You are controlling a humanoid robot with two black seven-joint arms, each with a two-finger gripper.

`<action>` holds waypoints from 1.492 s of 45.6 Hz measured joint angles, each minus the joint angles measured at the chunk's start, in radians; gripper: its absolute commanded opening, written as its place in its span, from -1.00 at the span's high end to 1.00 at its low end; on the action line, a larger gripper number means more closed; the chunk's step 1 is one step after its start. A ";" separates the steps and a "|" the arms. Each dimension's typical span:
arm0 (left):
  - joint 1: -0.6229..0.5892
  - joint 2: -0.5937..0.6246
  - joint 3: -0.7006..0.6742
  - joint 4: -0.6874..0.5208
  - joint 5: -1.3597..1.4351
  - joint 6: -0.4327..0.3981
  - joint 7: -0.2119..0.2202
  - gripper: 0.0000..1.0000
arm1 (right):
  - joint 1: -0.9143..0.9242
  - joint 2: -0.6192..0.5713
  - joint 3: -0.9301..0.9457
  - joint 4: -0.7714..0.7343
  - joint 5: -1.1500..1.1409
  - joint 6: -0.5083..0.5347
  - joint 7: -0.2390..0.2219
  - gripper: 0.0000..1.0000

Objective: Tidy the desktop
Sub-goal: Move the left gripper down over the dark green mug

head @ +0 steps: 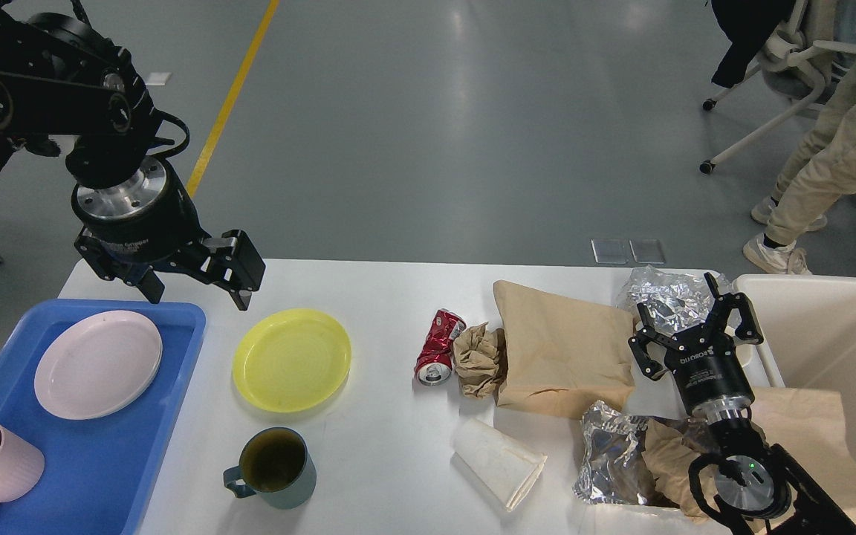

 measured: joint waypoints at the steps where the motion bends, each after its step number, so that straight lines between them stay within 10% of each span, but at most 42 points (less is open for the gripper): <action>1: -0.023 -0.005 0.007 -0.028 -0.007 0.015 -0.001 -0.93 | 0.000 0.000 0.000 0.000 0.000 0.000 0.000 -1.00; 19: -0.237 -0.145 0.149 -0.265 -0.128 0.086 -0.133 -0.94 | 0.000 0.000 0.000 -0.002 0.000 0.000 0.000 -1.00; 39: -0.205 -0.130 0.164 -0.263 -0.131 0.071 -0.156 -0.93 | 0.000 0.000 0.000 -0.001 0.000 0.000 0.000 -1.00; 51: -0.022 -0.088 0.140 -0.259 -0.118 0.159 -0.140 -0.90 | 0.000 0.000 0.000 0.000 0.000 0.000 0.000 -1.00; 68: 0.474 -0.118 0.030 -0.154 -0.017 0.546 -0.133 -0.88 | 0.000 0.000 0.000 0.000 0.000 0.000 0.000 -1.00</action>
